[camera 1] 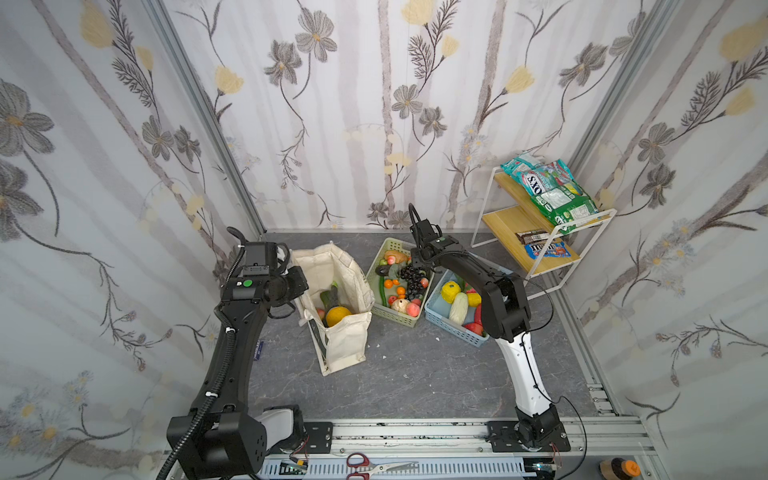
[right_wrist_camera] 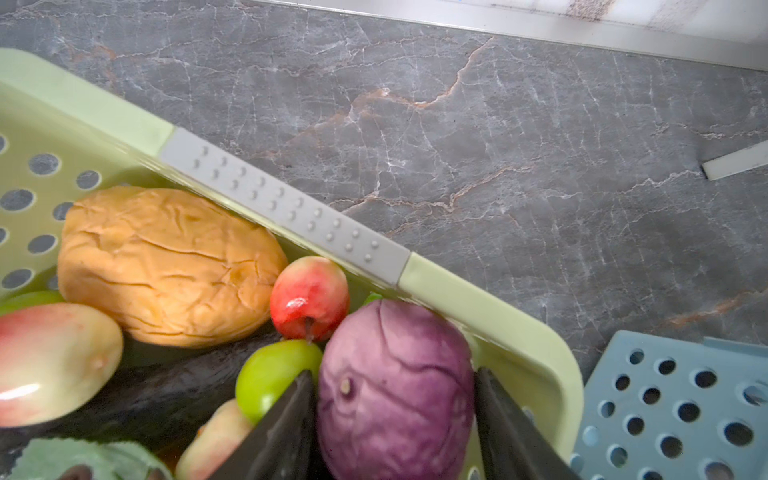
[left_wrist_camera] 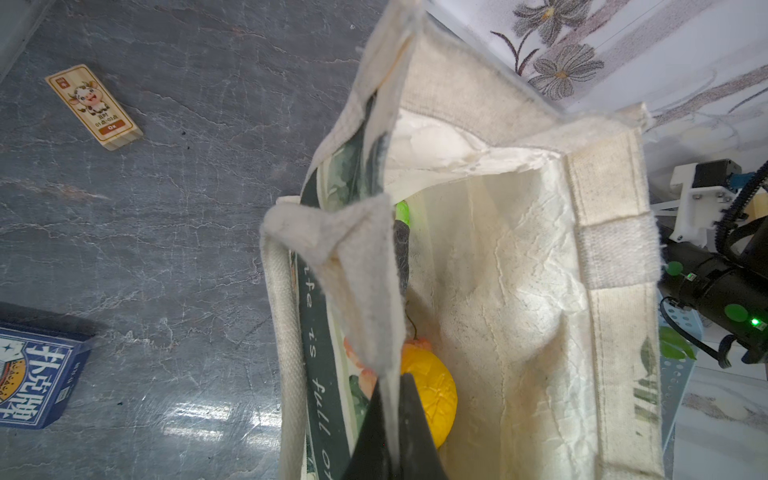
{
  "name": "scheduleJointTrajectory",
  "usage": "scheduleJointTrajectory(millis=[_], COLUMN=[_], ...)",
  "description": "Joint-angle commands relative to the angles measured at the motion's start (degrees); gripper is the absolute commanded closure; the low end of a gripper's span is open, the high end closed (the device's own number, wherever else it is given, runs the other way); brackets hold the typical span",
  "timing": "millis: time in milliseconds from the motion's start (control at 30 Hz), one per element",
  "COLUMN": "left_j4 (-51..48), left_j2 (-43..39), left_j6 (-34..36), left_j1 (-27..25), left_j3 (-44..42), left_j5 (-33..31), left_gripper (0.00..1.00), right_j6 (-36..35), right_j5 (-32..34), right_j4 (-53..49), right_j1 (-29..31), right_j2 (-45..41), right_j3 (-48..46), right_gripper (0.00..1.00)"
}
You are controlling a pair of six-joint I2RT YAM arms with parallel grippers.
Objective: Place the food into the grocery bag and tie it
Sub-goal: 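Lower the right gripper and close it on the purple cabbage, then lift the purple cabbage with the right gripper and carry it over the bag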
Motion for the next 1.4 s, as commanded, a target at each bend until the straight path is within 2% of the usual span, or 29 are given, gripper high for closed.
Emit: scheduleJointTrajectory(millis=[0,233,467,900,1133,1367], left_j4=[0.97,1.16,0.58,1.38,1.10,2.27], left_j2=[-0.28,-0.53,-0.54,0.69,0.43,0.77], left_j6=[0.01,-0.29,-0.12,-0.12,0.61,0.19], left_j1=[0.01,-0.06,-0.12,-1.09,-1.47,-1.47], left_j3=[-0.11,0.44,2.44,3.97,3.73,3.02], left_j5=[-0.48,0.10,0.65,5.38,5.05,4.61], left_gripper=[1.00,1.00,1.00,1.00,1.00,1.00], right_j6=[1.66,1.80,1.78,1.03,1.21,1.46], right_j5=[-0.93,-1.95,-2.83,-5.10,-9.64,-11.08], right_j4=[0.79,0.98,1.32,1.15,1.62,1.79], right_j1=[-0.36,-0.43,-0.43,-0.36,0.73,3.19], right_j2=[0.54,-0.48,-3.61,-12.00,-17.71,-22.77], right_j3=[0.63,0.63,0.43,-2.19,-5.06,-7.23], right_gripper=[0.44,0.53,0.53,0.54,0.54,0.54])
